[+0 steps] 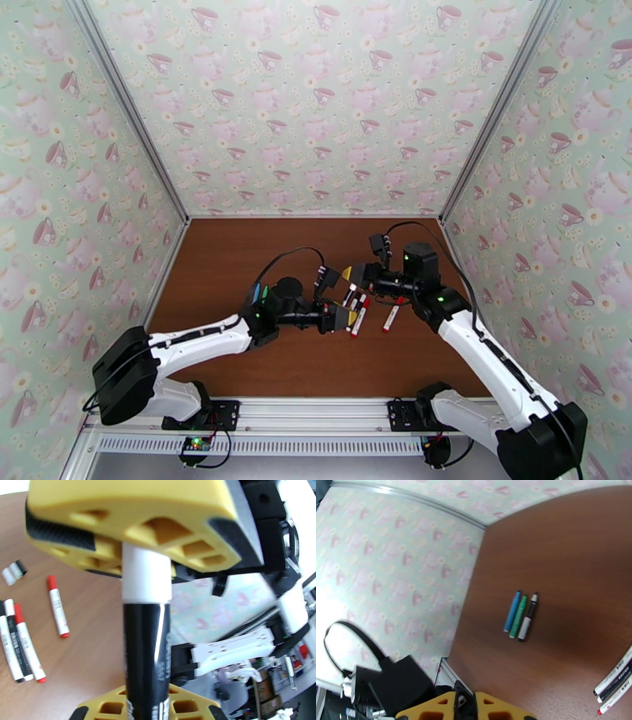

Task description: Open the pen caps

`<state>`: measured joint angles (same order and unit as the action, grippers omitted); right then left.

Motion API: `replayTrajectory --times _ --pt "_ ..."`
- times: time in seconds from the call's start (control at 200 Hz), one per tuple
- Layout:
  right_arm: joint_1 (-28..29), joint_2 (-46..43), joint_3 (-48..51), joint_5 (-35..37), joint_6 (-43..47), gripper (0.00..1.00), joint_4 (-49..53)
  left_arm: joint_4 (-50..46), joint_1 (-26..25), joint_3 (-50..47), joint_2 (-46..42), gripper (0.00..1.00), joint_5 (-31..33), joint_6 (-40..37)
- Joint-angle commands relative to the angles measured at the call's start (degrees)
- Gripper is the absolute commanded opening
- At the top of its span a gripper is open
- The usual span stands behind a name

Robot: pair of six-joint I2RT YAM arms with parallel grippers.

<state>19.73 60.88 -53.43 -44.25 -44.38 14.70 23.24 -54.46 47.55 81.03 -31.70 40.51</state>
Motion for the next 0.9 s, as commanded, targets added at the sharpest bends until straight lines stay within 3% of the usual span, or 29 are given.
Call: replayTrajectory --times 0.0,0.125,0.331,0.546,0.731,0.896 --pt "-4.2 -0.17 -2.91 5.55 0.98 0.0 -6.99 1.34 -1.16 -1.53 -2.86 0.02 -8.34 0.39" --pt "-5.41 -0.22 -3.72 8.78 1.2 0.0 -5.11 -9.78 -2.52 0.56 -3.82 0.02 -0.87 -5.55" --pt "-6.54 1.88 -8.24 16.63 1.74 0.0 3.26 -24.6 -7.27 5.47 -2.89 0.01 16.52 -14.67" --pt "-8.46 6.75 -12.11 17.35 12.99 0.0 12.76 -19.83 -7.33 3.99 -4.7 0.02 14.72 -12.4" --pt "-8.83 11.19 -11.63 32.48 24.64 0.0 21.99 -16.21 -4.71 0.22 -8.7 0.04 15.44 -9.2" --pt "-9.88 16.74 -9.6 38.81 28.24 0.02 21.05 -15.15 -2.68 -1.71 -10.43 0.06 15.4 -7.3"
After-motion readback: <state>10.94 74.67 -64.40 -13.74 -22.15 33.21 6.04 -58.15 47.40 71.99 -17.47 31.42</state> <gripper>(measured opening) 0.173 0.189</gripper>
